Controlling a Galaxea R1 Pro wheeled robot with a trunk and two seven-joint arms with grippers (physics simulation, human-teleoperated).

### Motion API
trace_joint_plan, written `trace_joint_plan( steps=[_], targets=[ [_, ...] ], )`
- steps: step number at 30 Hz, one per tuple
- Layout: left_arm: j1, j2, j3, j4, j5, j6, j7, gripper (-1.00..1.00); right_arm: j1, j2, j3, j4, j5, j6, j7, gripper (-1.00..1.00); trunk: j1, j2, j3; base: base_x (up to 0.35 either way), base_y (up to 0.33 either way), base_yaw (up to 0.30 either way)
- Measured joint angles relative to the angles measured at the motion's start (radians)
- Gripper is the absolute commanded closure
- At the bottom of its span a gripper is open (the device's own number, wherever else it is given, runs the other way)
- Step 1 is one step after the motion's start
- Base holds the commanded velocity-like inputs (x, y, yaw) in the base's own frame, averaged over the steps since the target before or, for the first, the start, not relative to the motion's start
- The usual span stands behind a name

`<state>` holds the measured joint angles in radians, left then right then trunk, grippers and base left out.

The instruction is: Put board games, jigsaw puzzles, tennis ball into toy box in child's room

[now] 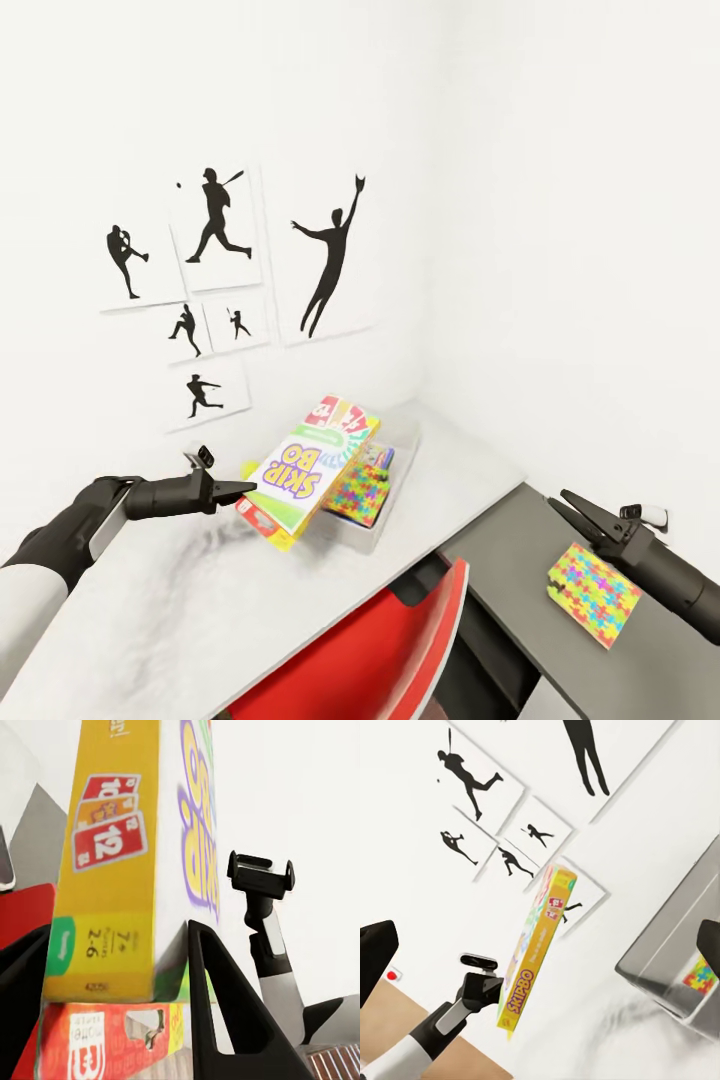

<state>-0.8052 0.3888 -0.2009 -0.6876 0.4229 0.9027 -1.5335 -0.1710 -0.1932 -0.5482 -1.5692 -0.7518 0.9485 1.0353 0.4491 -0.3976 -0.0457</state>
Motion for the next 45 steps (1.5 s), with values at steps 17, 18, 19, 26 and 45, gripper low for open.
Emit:
trace_joint_plan(
  steps=[17, 18, 19, 26, 45],
  targets=[
    [0.0, 0.0, 0.0, 0.0, 0.002, 0.0, 0.0, 1.0, 0.0, 0.0, 0.0, 0.0, -0.001, 0.0, -0.001, -1.0, 0.0, 0.0, 0.0, 0.146, -0.071, 0.015],
    [0.0, 0.0, 0.0, 0.0, 0.002, 0.0, 0.0, 1.0, 0.0, 0.0, 0.0, 0.0, -0.001, 0.0, -0.001, -1.0, 0.0, 0.0, 0.0, 0.158, -0.136, 0.0],
    [0.0, 0.0, 0.0, 0.0, 0.001, -0.001, 0.0, 1.0, 0.0, 0.0, 0.0, 0.0, -0.001, 0.0, -0.001, -1.0, 0.0, 0.0, 0.0, 0.122, -0.118, 0.0],
    [0.0, 0.0, 0.0, 0.0, 0.002, -0.006, -0.002, 1.0, 0.0, 0.0, 0.0, 0.0, -0.001, 0.0, 0.001, -1.0, 0.0, 0.0, 0.0, 0.064, -0.037, 0.0],
    [0.0, 0.0, 0.0, 0.0, 0.003, -0.007, -0.002, 1.0, 0.0, 0.001, 0.001, 0.0, -0.001, 0.0, 0.0, -1.0, 0.0, 0.0, 0.0, 0.019, -0.001, 0.0]
  ],
)
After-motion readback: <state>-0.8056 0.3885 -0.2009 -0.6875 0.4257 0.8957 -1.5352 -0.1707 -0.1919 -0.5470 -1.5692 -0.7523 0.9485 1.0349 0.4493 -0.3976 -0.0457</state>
